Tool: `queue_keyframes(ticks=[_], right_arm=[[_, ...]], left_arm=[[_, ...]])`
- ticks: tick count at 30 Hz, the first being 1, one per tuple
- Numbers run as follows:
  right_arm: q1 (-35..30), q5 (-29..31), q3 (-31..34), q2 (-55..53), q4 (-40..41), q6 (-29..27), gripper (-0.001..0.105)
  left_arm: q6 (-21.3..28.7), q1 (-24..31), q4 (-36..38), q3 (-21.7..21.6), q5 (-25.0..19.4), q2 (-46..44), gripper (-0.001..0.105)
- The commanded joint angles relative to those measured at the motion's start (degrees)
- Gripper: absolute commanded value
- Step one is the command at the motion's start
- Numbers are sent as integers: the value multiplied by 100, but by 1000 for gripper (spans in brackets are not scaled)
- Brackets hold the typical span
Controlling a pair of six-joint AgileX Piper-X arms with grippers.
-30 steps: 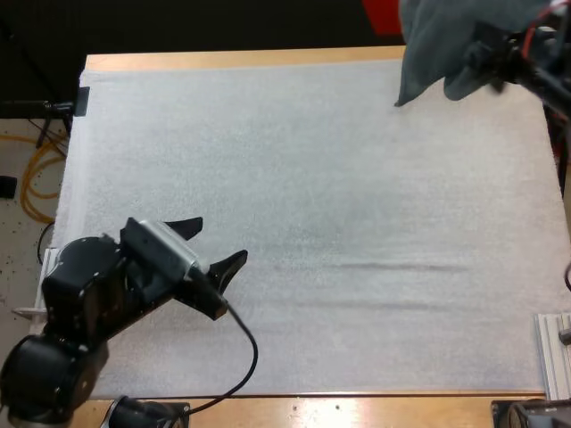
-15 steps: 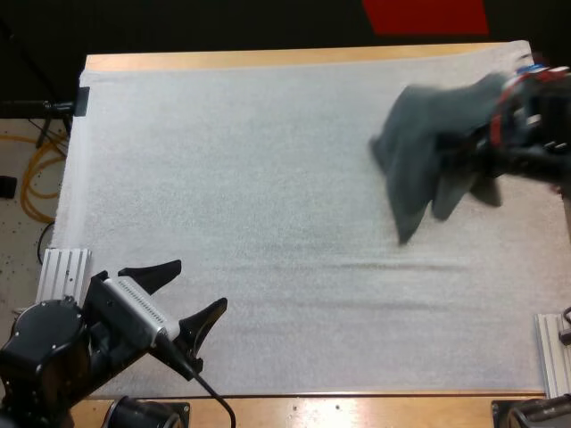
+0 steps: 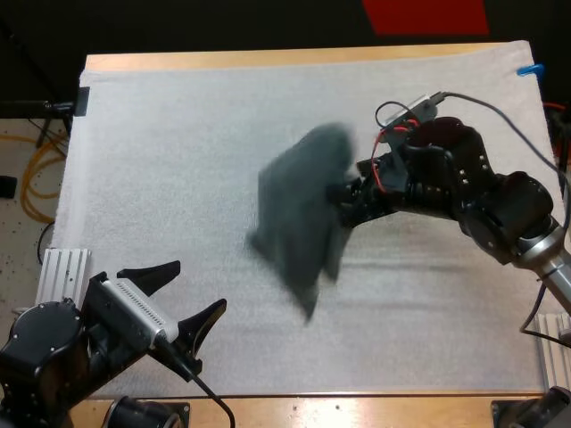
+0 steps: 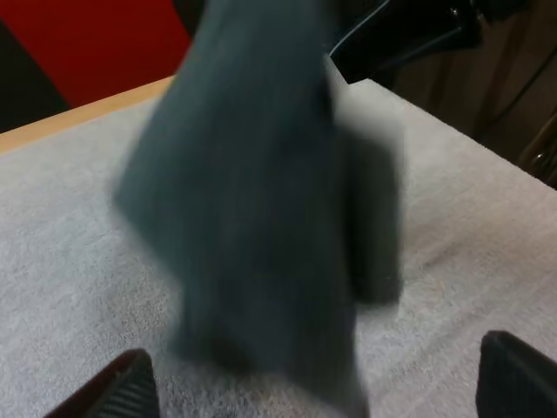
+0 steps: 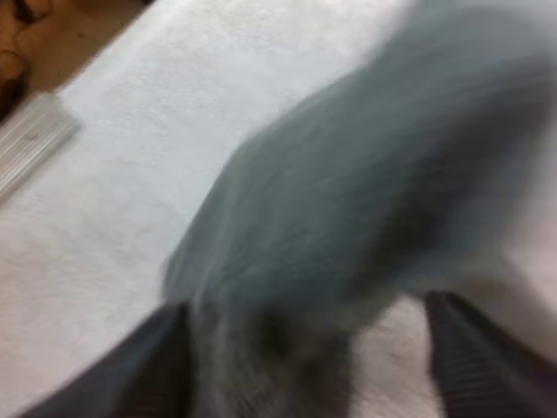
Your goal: Pick towel from pile fold and stack
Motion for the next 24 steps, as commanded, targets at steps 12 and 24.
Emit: queue_keyframes(ticks=[12, 24], right_arm=[[-23, 1284, 488, -53, 1280, -518, 62], [-23, 92, 1925, 391, -389, 37, 62]], left_arm=[[-28, -27, 152, -28, 28, -14, 72], [-15, -27, 463, -28, 28, -14, 72]])
